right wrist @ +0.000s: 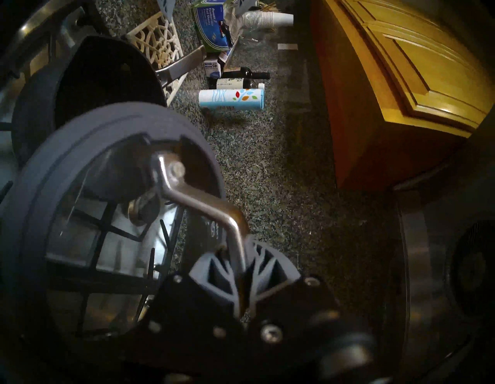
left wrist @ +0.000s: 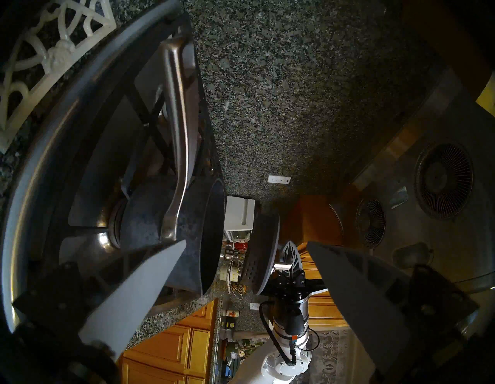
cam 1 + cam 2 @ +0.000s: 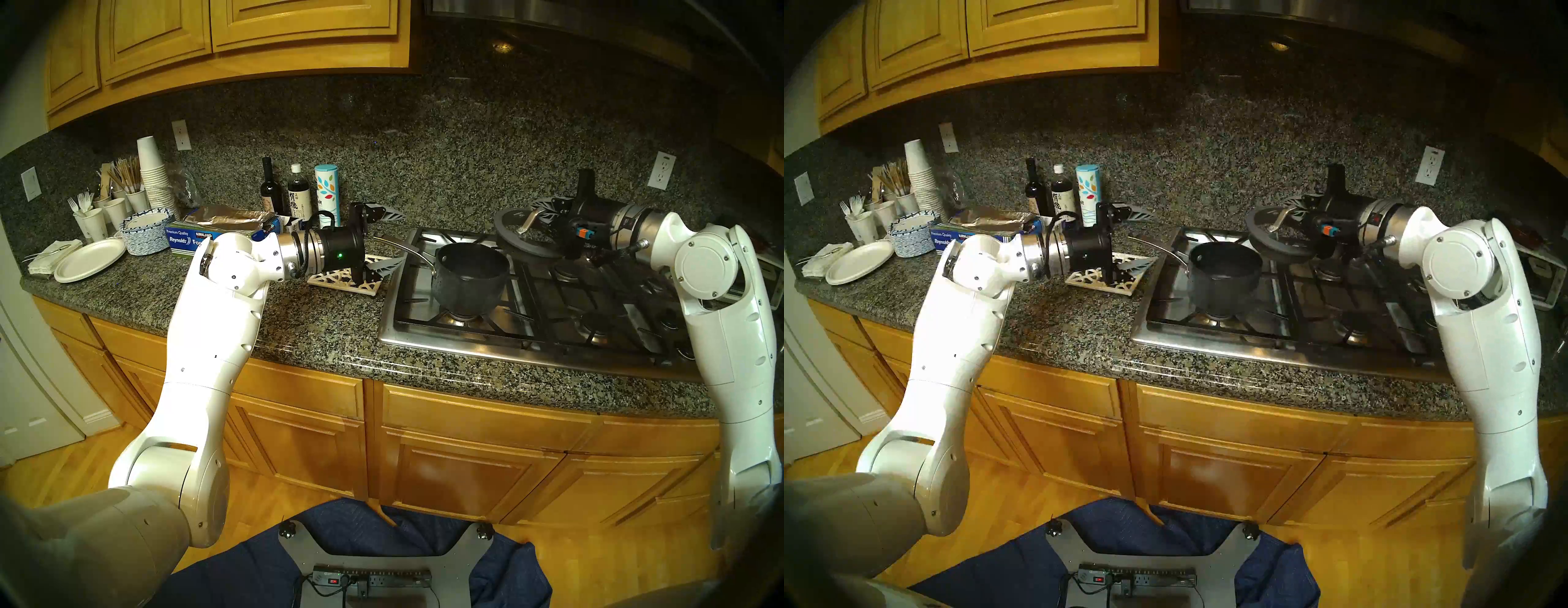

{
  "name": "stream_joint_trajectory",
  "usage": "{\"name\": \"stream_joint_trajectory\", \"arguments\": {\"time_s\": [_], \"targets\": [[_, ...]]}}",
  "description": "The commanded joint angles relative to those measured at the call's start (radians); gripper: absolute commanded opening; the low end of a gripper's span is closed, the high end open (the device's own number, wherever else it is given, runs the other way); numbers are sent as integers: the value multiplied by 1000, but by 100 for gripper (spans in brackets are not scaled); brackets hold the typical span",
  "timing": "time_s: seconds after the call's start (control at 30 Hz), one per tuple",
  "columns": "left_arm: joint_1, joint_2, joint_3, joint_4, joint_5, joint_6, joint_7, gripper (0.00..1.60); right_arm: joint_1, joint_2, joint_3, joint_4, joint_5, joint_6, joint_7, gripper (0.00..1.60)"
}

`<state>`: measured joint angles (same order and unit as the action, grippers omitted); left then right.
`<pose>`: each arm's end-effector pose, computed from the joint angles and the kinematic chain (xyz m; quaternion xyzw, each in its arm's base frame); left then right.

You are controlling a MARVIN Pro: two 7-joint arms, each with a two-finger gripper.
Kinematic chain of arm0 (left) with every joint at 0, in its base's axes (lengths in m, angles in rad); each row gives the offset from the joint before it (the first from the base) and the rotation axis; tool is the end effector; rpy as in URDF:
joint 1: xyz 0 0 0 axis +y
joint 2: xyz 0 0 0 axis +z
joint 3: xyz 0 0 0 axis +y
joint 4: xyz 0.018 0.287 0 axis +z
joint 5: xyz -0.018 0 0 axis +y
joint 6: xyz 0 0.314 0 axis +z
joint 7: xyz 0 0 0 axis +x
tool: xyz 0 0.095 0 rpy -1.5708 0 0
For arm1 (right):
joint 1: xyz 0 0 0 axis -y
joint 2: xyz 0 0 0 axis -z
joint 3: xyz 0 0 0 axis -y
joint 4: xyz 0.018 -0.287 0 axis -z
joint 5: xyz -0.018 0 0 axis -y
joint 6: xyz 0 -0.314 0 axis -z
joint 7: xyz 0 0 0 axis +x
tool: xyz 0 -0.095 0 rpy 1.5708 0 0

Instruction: Pick up the pot, put it on the stove, take off the pot lid

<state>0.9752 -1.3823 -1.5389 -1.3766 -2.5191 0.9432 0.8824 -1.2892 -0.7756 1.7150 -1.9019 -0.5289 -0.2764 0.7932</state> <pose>0.5101 -0.0274 -0.1220 0.7001 0.1796 0.1324 0.6783 0.4185 -0.1339 -0.0320 0.3863 0.6597 0.5431 0.3474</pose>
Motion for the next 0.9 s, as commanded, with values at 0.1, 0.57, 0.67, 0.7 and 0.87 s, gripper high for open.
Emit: {"name": "stream_joint_trajectory", "arguments": {"time_s": [0.1,0.57,0.67,0.7,0.87], "targets": [[-41,1,-2,-25,-20,-2,4,160,-81,11,115,-51,-3,-6,-23,0],[-41,1,-2,-25,-20,-3,4,160,-204,-5,205,-50,-37,-50,-34,0],[-41,1,-2,-25,-20,-3,4,160,-224,-12,219,-45,-45,-60,-39,0],[-41,1,-2,-25,-20,-3,4,160,-230,-15,224,-44,-47,-65,-41,0],[-41,1,-2,-25,-20,-2,4,160,-259,-27,251,-28,-64,-89,-47,0]]}}
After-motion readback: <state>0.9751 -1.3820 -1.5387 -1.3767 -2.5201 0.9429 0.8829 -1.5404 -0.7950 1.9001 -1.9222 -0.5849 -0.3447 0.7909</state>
